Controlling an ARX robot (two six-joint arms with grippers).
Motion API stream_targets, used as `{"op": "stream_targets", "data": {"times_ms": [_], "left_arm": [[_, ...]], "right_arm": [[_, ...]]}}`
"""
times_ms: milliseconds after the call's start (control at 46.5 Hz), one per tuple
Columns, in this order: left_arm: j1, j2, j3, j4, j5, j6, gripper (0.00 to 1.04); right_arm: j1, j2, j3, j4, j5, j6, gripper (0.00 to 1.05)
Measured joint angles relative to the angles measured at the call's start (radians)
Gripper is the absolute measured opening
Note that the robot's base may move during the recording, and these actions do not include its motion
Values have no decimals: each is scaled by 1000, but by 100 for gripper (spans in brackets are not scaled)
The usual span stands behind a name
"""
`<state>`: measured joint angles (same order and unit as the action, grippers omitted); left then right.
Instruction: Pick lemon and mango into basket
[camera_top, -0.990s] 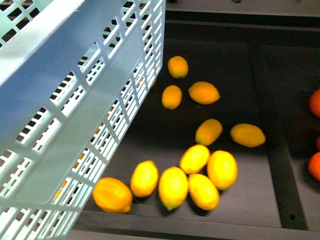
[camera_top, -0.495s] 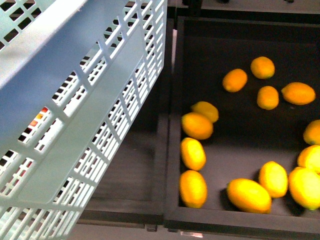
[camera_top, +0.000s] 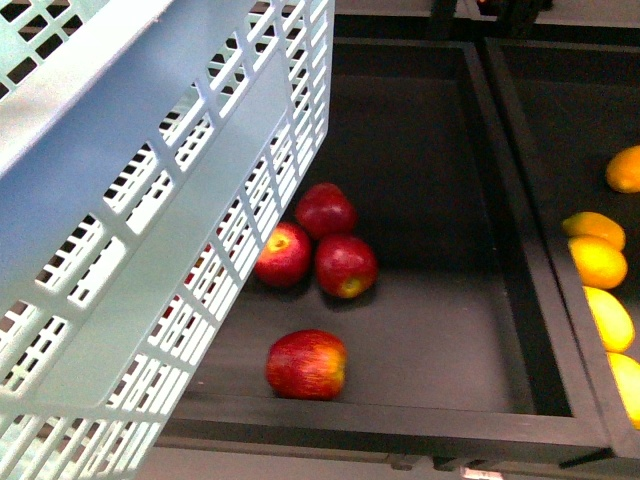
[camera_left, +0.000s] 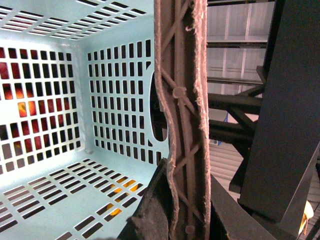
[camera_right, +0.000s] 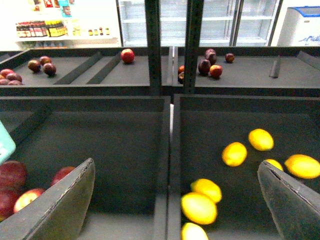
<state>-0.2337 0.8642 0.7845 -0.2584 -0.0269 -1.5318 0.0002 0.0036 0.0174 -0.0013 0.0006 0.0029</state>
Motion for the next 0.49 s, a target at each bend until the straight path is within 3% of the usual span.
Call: {"op": "stream_targets", "data": {"times_ms": [344,452,495], "left_arm": [[8,-2,0,0,-31,21,7],[7,6,5,-21,19,40,7],[7,38,59,-151,96,138,7]], "right_arm": [[-1,1,0,0,-6,0,96],[-1,1,0,0,-4,0,96],[-1,1,0,0,-3,0,96]]}}
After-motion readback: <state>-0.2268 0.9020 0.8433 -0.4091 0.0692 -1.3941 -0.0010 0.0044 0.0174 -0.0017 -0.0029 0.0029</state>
